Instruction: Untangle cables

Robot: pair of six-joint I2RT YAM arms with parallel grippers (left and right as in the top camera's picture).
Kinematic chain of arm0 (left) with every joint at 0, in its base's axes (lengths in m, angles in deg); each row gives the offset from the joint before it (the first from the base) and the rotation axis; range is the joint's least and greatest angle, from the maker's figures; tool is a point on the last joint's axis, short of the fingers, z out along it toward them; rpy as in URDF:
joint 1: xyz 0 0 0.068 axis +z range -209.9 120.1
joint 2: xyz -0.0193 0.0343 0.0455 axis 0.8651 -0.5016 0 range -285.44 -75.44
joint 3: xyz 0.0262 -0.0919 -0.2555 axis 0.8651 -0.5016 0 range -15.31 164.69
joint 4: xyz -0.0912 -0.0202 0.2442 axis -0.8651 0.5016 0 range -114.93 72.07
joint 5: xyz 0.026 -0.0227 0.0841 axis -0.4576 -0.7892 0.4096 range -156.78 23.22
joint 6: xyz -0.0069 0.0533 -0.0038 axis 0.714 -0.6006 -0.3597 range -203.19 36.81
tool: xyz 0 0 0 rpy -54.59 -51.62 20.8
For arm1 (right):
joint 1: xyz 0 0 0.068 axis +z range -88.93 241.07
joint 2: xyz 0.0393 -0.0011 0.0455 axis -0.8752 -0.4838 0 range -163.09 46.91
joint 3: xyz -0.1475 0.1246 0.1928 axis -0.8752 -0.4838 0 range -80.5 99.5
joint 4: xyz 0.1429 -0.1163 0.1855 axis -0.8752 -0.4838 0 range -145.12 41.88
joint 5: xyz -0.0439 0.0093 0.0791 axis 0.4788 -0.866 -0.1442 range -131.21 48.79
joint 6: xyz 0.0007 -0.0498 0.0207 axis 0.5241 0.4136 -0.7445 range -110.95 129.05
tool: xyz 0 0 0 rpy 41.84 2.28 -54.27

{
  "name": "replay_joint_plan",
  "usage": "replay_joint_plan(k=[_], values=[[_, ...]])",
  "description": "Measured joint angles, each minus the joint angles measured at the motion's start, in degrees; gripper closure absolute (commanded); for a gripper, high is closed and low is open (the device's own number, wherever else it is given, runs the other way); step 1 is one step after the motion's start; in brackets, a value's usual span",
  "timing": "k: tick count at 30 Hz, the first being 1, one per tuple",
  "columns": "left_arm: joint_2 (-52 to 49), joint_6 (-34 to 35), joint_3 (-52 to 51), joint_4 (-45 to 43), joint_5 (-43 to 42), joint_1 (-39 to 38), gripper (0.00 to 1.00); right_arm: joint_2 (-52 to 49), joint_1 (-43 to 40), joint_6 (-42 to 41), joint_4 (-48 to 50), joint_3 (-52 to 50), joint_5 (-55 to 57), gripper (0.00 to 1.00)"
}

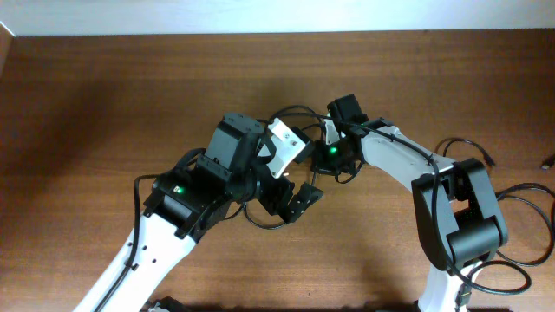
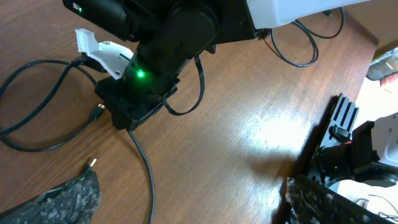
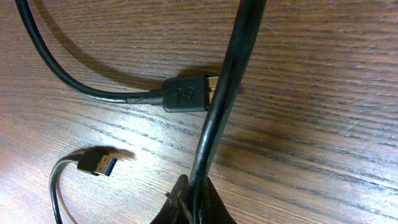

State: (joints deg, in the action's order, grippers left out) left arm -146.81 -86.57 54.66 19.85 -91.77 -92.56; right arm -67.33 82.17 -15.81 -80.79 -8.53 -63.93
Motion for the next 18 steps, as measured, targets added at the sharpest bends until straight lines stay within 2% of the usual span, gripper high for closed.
replay_joint_plan(k=[5, 11, 18], values=[[0.0, 0.0, 0.0, 0.0, 0.0, 0.0, 0.01, 0.0, -2.6, 0.0, 0.4, 0.1, -1.0, 0.96], [0.0, 0.0, 0.0, 0.0, 0.0, 0.0, 0.01, 0.0, -15.5, -0.2, 3.4, 1.9, -5.4, 0.96], [0.0, 0.0, 0.0, 0.0, 0.0, 0.0, 0.01, -0.2, -32.0, -6.6, 11.8, 2.2, -7.2, 0.96]])
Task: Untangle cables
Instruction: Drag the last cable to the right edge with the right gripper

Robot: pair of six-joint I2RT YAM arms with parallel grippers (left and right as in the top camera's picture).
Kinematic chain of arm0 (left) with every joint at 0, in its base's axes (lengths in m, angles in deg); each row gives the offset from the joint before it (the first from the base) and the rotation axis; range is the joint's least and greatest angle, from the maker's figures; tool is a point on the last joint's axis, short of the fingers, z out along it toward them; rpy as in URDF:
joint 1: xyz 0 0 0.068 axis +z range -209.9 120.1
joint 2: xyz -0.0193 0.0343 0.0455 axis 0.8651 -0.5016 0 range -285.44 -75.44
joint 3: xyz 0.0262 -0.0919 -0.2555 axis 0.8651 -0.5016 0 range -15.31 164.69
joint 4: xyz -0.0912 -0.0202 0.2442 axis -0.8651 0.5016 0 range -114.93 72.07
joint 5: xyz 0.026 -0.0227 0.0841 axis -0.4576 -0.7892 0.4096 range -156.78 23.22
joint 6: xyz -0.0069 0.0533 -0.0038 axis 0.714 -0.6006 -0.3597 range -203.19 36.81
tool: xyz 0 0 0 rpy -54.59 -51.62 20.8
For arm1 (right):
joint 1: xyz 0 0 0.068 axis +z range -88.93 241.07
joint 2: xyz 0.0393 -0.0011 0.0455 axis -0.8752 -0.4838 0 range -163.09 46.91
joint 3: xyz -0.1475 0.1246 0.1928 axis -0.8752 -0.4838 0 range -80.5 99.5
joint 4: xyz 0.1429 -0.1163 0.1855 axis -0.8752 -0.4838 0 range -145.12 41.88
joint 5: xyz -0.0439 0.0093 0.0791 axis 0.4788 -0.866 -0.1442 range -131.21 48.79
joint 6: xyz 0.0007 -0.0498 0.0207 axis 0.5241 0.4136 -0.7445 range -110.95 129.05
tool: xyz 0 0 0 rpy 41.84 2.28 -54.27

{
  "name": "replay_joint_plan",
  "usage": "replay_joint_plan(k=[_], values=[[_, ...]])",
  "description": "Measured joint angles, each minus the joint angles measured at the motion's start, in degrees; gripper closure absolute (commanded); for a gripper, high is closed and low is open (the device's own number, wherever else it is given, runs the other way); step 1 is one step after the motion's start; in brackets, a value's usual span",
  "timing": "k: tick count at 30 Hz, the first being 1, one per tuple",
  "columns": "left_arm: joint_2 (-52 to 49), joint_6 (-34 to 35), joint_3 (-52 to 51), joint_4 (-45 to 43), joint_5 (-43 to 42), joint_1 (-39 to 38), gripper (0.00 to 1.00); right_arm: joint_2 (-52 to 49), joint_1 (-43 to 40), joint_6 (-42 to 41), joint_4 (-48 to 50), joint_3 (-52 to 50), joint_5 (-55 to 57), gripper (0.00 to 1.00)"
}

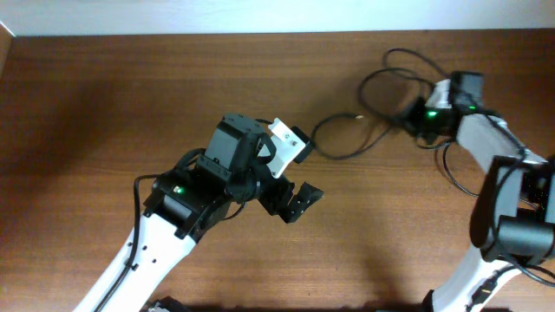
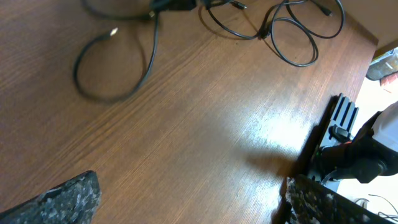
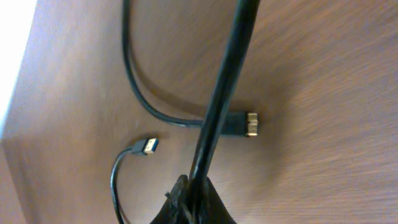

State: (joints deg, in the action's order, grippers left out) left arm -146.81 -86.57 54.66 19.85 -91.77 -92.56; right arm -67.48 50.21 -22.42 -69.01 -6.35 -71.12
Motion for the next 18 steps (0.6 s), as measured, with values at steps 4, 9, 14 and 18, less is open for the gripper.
replay_joint_plan(k=[4, 9, 14, 18], values=[[0.0, 0.0, 0.0, 0.0, 0.0, 0.0, 0.01, 0.0, -12.0, -5.4, 1.8, 0.0, 0.0, 0.96], [0.0, 0.0, 0.0, 0.0, 0.0, 0.0, 0.01, 0.0, -25.5, -7.8, 2.1, 0.0, 0.0, 0.96], [0.0, 0.0, 0.0, 0.0, 0.0, 0.0, 0.01, 0.0, -33.5, -8.2, 2.1, 0.0, 0.0, 0.96], [0.0, 0.0, 0.0, 0.0, 0.0, 0.0, 0.01, 0.0, -36.8, -8.4, 2.1, 0.0, 0.3, 0.96]])
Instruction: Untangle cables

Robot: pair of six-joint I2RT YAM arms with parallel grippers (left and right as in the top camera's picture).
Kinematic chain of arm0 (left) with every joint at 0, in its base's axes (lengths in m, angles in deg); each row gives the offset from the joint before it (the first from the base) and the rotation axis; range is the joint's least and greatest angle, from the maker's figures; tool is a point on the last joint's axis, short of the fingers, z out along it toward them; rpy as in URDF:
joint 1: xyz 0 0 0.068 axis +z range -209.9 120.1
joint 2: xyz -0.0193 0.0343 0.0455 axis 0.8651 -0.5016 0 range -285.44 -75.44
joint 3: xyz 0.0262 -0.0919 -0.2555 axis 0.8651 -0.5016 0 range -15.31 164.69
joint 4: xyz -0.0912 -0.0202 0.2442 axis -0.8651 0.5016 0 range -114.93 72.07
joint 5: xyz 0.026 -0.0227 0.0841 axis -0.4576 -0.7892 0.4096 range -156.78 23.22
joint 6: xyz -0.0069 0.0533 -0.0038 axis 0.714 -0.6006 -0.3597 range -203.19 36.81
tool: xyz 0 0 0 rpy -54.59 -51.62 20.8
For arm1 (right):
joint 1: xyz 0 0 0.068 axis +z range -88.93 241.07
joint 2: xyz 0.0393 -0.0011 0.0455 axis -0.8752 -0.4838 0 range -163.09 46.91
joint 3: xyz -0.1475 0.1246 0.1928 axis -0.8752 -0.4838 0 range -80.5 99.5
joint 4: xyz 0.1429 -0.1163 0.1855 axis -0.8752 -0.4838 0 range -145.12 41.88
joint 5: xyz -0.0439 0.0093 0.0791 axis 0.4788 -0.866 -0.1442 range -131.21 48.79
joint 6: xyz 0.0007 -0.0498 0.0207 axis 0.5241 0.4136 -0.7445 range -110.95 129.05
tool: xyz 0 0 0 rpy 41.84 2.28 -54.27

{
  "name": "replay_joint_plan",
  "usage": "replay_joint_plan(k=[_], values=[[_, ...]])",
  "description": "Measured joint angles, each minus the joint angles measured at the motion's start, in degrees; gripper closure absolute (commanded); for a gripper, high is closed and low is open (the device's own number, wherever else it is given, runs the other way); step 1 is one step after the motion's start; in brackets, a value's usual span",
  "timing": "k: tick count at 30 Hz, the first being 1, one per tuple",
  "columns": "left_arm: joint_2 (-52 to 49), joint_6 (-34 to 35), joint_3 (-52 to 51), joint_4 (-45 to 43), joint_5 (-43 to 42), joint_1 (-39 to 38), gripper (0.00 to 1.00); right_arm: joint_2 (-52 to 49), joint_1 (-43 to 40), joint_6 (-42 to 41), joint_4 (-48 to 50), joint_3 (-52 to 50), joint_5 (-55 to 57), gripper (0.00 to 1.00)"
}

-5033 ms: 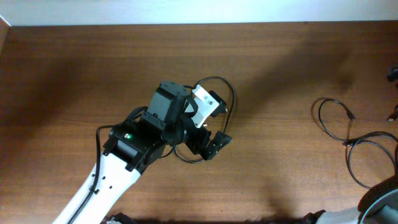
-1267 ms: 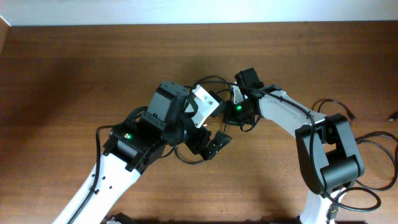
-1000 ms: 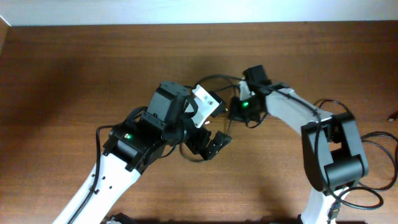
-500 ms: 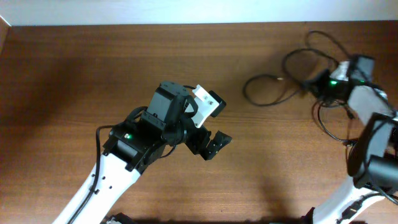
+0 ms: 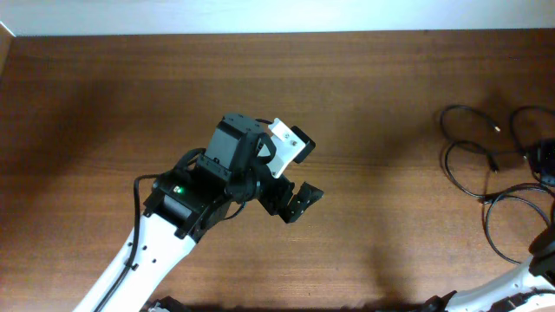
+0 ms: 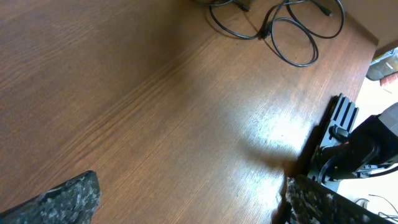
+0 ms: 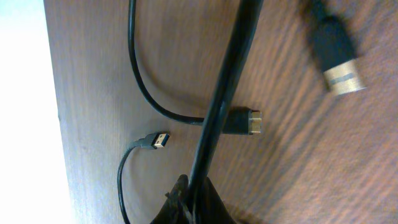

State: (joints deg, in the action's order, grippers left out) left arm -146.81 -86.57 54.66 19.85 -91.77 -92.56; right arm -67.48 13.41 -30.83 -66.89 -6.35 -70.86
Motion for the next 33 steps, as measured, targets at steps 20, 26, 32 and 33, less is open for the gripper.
replay_joint_plan(k=[20, 26, 32, 33], values=[[0.0, 0.0, 0.0, 0.0, 0.0, 0.0, 0.01, 12.2, -1.5, 15.0, -2.7, 0.1, -7.0, 0.01], [0.0, 0.0, 0.0, 0.0, 0.0, 0.0, 0.01, 26.9, 8.7, 29.4, -5.0, 0.8, -5.6, 0.01], [0.0, 0.0, 0.0, 0.0, 0.0, 0.0, 0.01, 26.9, 21.3, 33.4, -9.1, 0.8, -3.5, 0.01], [0.0, 0.0, 0.0, 0.0, 0.0, 0.0, 0.01, 26.9, 22.2, 33.7, -9.2, 0.8, -3.4, 0.01]])
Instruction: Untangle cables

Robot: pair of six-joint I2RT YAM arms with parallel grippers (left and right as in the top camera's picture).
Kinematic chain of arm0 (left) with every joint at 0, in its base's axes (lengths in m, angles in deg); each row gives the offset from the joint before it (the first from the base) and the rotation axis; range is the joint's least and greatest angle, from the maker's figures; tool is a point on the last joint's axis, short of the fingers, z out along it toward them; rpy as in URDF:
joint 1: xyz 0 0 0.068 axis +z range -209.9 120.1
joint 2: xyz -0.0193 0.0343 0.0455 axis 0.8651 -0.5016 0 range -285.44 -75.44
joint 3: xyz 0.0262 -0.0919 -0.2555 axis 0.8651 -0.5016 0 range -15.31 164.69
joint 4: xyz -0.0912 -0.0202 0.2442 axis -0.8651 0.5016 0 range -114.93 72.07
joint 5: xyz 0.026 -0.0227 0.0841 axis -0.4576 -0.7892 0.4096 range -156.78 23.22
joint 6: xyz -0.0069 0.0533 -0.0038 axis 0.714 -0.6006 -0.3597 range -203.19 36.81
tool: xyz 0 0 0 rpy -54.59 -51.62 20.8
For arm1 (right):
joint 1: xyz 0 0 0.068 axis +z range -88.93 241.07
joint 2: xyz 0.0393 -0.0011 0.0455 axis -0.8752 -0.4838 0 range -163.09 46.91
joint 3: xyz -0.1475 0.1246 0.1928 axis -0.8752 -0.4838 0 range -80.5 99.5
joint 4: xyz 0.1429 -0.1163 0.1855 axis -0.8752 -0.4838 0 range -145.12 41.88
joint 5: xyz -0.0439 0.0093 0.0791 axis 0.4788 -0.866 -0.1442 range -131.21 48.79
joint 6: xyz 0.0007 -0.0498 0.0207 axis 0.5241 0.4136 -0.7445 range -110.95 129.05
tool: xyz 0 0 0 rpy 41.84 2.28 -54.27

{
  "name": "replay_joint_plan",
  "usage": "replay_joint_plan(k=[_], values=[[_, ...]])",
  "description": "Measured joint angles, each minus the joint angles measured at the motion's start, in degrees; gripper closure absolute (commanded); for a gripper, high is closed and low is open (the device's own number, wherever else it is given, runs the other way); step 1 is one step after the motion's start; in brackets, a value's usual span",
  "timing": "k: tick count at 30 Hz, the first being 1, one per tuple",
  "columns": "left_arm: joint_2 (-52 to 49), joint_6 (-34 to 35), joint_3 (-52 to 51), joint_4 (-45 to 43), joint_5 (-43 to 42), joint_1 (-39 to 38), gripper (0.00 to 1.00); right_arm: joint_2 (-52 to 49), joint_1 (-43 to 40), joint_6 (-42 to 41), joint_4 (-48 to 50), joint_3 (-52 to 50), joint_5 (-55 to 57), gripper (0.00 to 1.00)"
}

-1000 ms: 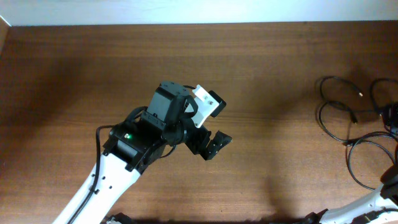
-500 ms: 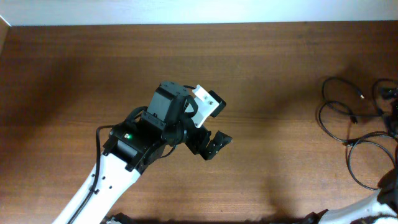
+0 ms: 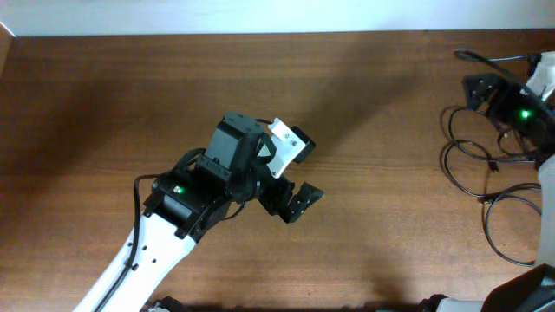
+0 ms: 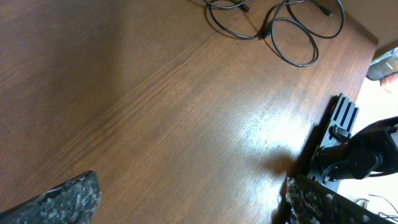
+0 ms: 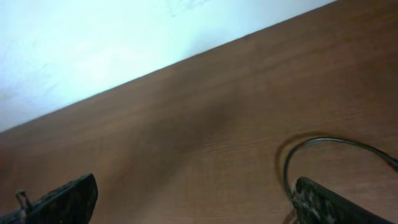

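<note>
Several black cables [image 3: 475,149] lie in loose loops at the table's right edge. They also show at the top of the left wrist view as cable loops [image 4: 278,19]. My right gripper [image 3: 481,87] hovers over the back right corner, just behind the loops. It is open and empty in its own view [image 5: 193,190], with one thin cable loop [image 5: 323,144] by its right finger. My left gripper [image 3: 293,199] hangs open over mid table, far from the cables, and holds nothing [image 4: 186,186].
The brown wooden table [image 3: 104,95] ends at a white wall along its back edge [image 5: 112,43]. Off the table's right side stands a black stand [image 4: 339,118] with other gear.
My right gripper was shut on a black cable at the table's right edge. It is now open, the cable is out of it, and it sits higher near the back right corner. The left arm is unmoved.
First my right gripper was shut on a black cable at mid table, beside my left gripper, with cable ends around it. Then it held the cable at the back right, loops trailing behind. Then all cables lay at the right edge. Now the cable is let go there.
</note>
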State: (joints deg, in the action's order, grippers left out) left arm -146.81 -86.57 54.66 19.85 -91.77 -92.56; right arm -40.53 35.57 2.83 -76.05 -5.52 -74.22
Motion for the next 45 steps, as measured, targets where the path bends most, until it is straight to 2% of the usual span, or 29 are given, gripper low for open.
replay_joint_plan(k=[45], values=[[0.0, 0.0, 0.0, 0.0, 0.0, 0.0, 0.01, 0.0, 0.5, 0.4, -2.3, 0.0, 0.2, 0.01]])
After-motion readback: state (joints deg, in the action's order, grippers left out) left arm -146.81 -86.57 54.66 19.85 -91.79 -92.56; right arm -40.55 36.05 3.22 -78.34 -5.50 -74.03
